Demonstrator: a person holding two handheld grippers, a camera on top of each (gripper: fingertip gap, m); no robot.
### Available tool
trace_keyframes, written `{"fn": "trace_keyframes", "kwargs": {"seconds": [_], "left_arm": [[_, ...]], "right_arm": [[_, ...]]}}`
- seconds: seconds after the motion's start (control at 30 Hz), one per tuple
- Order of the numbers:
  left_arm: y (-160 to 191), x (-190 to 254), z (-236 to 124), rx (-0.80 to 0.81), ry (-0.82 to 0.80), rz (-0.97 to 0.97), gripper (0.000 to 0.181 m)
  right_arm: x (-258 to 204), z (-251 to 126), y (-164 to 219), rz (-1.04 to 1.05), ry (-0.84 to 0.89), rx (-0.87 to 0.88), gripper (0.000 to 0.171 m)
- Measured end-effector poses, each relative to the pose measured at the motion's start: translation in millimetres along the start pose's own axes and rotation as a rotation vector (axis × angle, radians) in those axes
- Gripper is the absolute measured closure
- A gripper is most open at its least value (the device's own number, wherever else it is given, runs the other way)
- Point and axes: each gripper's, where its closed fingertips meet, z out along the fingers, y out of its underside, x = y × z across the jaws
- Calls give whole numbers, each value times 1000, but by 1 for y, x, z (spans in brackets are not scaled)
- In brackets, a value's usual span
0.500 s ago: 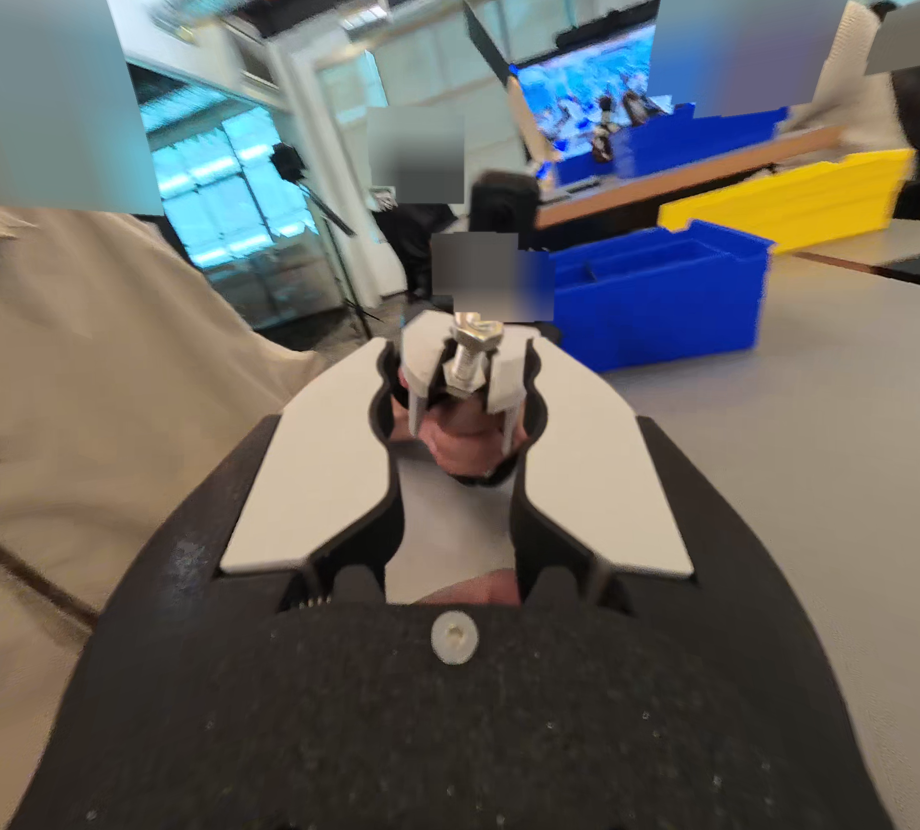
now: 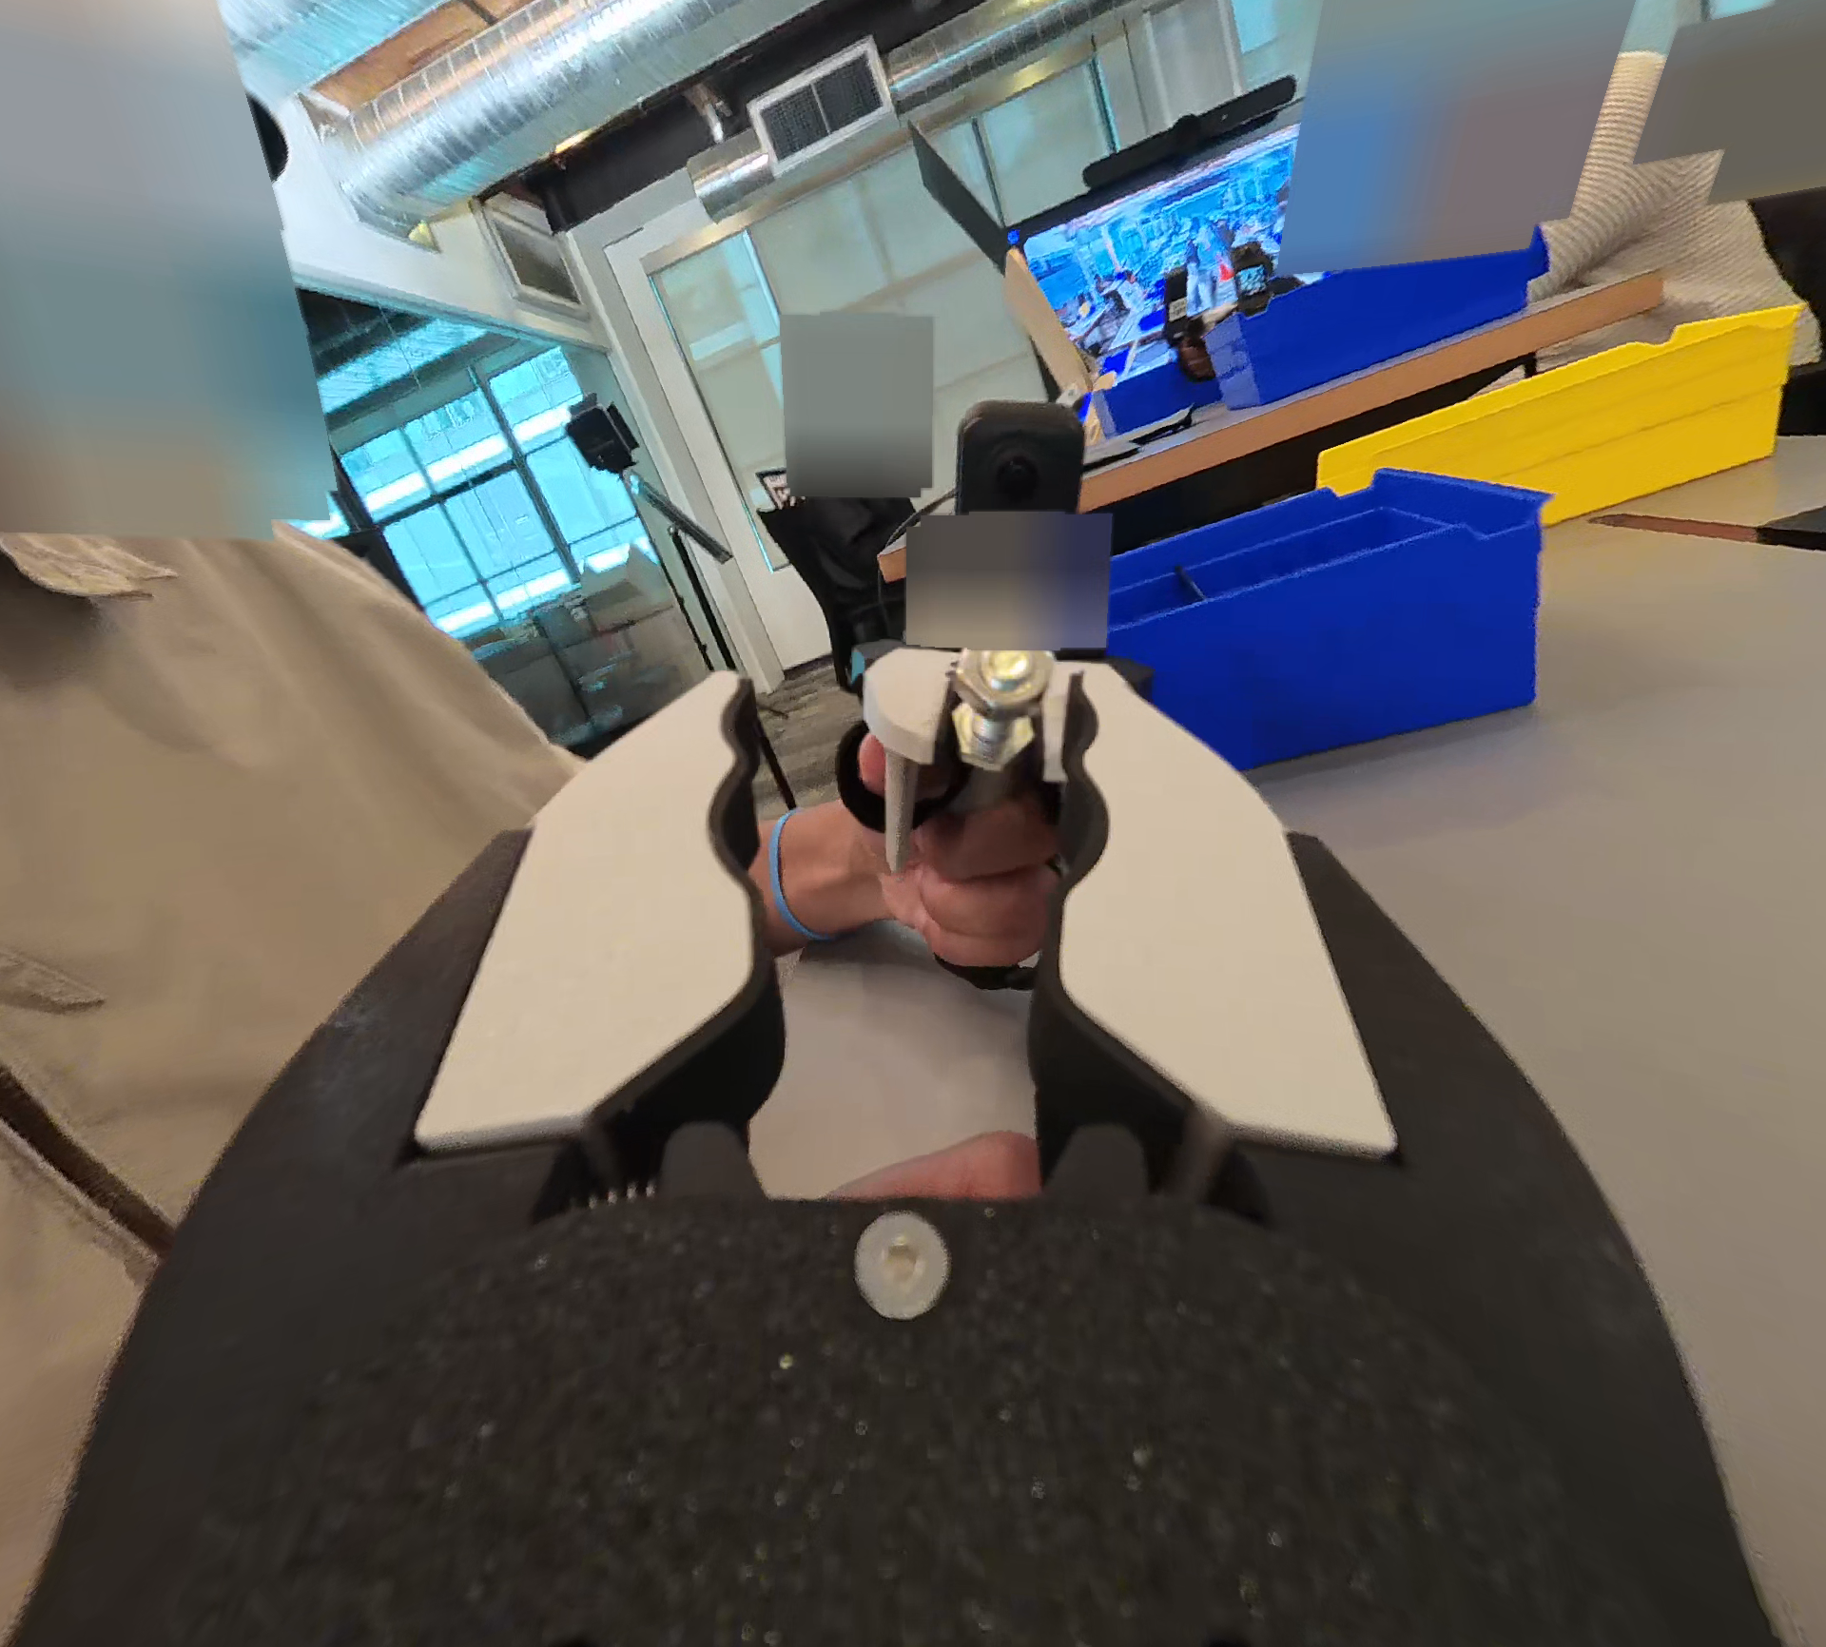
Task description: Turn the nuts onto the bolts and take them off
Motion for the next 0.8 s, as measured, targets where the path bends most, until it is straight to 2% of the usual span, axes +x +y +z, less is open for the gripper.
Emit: {"fn": "trace_keyframes", "kwargs": {"seconds": [0.1,0.23,0.33,0.43,0.57,0.8], "left_arm": [[-7,3,-4,38,23,-6,162],[-8,0,-6,42,0,0,162],[-11,-2,-8,61,-12,3,162],[-13,-8,-11,65,-48,9,162],[-17,-9,-14,87,-40,-5,163],[-8,-5,-8,38,-34,21,162]], "right_arm": [[13,0,1,42,58,15,111],[2,7,-6,40,14,54,110],[-3,14,-1,33,3,21,108],[-14,15,3,32,-36,17,112],[-10,11,6,8,4,5,112],[1,12,-6,50,28,37,106]]}}
